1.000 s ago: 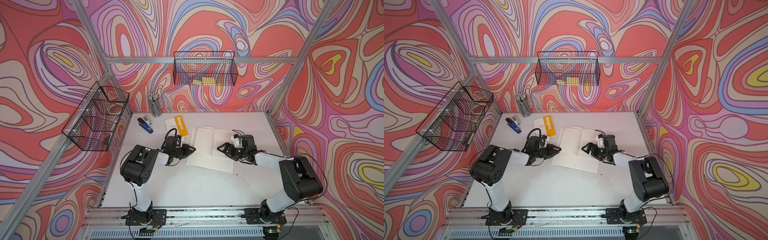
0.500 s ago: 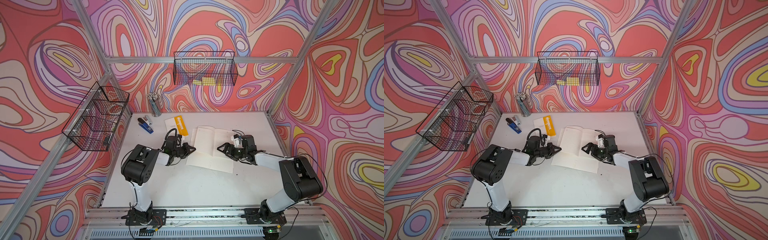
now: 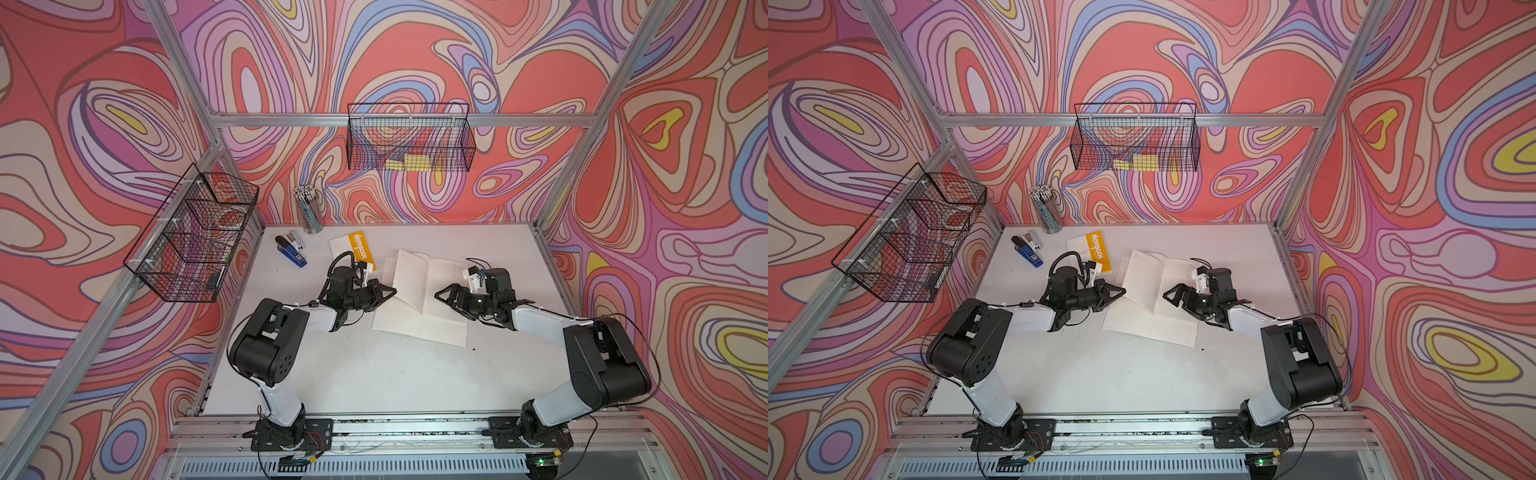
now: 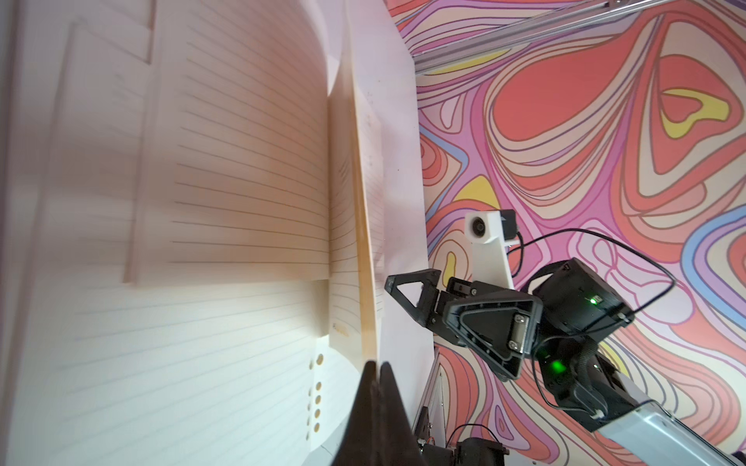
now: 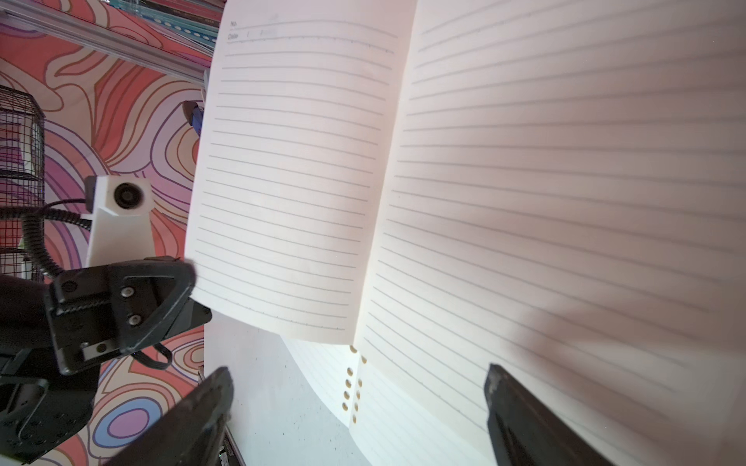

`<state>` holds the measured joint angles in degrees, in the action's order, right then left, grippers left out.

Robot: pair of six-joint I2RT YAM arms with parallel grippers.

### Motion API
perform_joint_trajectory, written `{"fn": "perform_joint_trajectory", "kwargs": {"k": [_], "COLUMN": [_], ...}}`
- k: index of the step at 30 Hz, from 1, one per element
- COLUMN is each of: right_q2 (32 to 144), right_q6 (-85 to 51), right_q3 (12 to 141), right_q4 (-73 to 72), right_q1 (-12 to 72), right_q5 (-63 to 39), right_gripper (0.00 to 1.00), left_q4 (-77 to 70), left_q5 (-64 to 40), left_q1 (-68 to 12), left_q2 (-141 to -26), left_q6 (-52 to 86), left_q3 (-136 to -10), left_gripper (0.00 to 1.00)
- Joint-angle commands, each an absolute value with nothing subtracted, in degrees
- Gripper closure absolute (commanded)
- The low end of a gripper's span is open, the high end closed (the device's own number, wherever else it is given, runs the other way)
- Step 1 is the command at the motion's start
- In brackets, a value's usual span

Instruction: Close the notebook

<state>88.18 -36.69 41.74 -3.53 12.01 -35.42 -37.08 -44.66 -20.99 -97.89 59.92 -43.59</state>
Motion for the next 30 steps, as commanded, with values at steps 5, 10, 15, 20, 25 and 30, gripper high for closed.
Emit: {"fn": "perform_joint_trajectory", "kwargs": {"k": [5, 10, 15, 20, 25, 30], "right_q2": [84.72, 83.94, 83.95, 84.26, 86.89, 90.39], "right_q6": [-36.5, -37.34, -38.99, -40.01, -41.36, -43.94], "right_q3": [44.3, 44.56, 44.73, 45.52, 46.24, 47.24], "right_q4": [-1.41, -1.67, -3.18, -3.85, -6.46, -10.72], "right_q1": [11.6, 11.65, 11.8, 13.32, 17.35, 22.09], "right_q5": [-35.86, -36.7, -37.96, -38.2, -37.39, -36.54], "right_gripper": [0.02, 0.02, 0.02, 0.02, 0.02, 0.02], "left_q4": [-16.21, -1.48, 3.6, 7.71, 13.49, 18.17], "left_q5": [-41.47, -35.35, -32.97, -31.21, -28.12, -26.46], "left_q1": [-21.12, -21.14, -21.18, -21.16, -21.14, -21.13], "left_q2": [-83.9, -77.58, -75.03, -72.74, -67.46, -62.02], "left_q6": [48.94, 41.02, 38.13, 36.75, 35.48, 35.67], "left_q3": [-47.79, -48.43, -46.21, -44.11, -42.72, -41.6], "left_gripper": [1.0, 1.0, 1.0, 1.0, 1.0, 1.0]}}
